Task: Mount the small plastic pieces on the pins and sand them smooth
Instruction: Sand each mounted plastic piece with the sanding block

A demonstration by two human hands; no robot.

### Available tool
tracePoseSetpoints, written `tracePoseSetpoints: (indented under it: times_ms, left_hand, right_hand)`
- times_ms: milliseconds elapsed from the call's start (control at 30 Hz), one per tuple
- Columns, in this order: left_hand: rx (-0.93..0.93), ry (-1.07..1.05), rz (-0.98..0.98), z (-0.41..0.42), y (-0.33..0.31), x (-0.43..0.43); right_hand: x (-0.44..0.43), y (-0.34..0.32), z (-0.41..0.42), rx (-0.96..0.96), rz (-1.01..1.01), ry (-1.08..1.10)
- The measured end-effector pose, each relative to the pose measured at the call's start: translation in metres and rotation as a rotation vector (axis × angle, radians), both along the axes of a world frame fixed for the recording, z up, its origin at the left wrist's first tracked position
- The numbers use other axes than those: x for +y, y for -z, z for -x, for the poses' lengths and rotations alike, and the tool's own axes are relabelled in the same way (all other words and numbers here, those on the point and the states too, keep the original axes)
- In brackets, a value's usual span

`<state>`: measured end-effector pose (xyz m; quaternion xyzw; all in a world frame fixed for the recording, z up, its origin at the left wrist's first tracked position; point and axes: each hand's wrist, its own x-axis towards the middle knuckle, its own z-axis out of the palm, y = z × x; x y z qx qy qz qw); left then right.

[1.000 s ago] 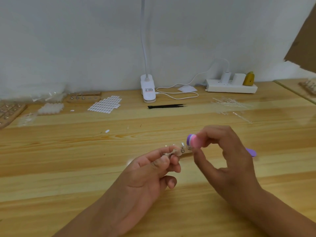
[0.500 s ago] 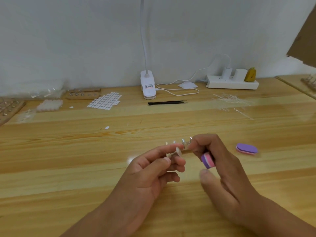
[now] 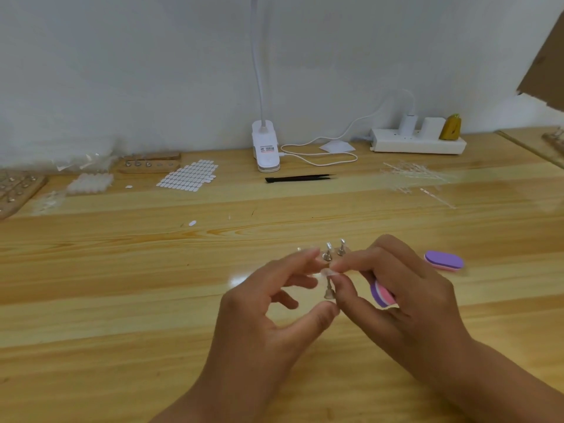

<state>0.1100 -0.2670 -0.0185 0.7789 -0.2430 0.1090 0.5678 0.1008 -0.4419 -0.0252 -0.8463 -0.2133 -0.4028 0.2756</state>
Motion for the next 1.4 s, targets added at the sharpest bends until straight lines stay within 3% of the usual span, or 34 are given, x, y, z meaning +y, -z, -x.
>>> tracePoseSetpoints:
  times_ms: [133,233,300,433,533,600,833,1200,1400]
  left_hand:
    - [-0.270,-0.086,-0.092,-0.001,-0.002,0.002]
    - [-0.358,-0.113,-0.098,-0.001,-0.002,0.002]
    - [-0.316,-0.088,-0.062,0.000,-0.004,0.002]
    - [-0.048,0.047,0.122,-0.001,-0.008,0.004]
    - [0.056,0.104,0.212,-0.005,-0.006,0.005]
    - [0.084,0.110,0.208,-0.006,-0.004,0.005]
    - [0.059,0.073,0.091,-0.006,-0.002,0.006]
    - [0.005,0.079,0.080,-0.007,-0.005,0.008]
    - [-0.020,0.069,0.049,-0.008,-0.007,0.009]
  right_hand:
    - [0.001,0.000,0.001,-0.028,0.016,-0.026]
    - [0.001,-0.002,0.002,-0.009,-0.011,-0.088]
    - [-0.002,-0.002,0.006,0.062,-0.097,-0.179]
    - [-0.009,-0.001,0.012,0.272,-0.336,-0.350]
    - [-0.007,0.000,0.006,0.329,-0.322,-0.310]
    - [-0.004,-0.001,0.003,0.271,-0.244,-0.249]
    - [-0.001,-0.001,0.002,0.061,-0.221,-0.195]
    - [-0.005,-0.001,0.001,0.045,-0.225,-0.233]
    - [-0.003,0.000,0.002,0.069,-0.354,-0.281]
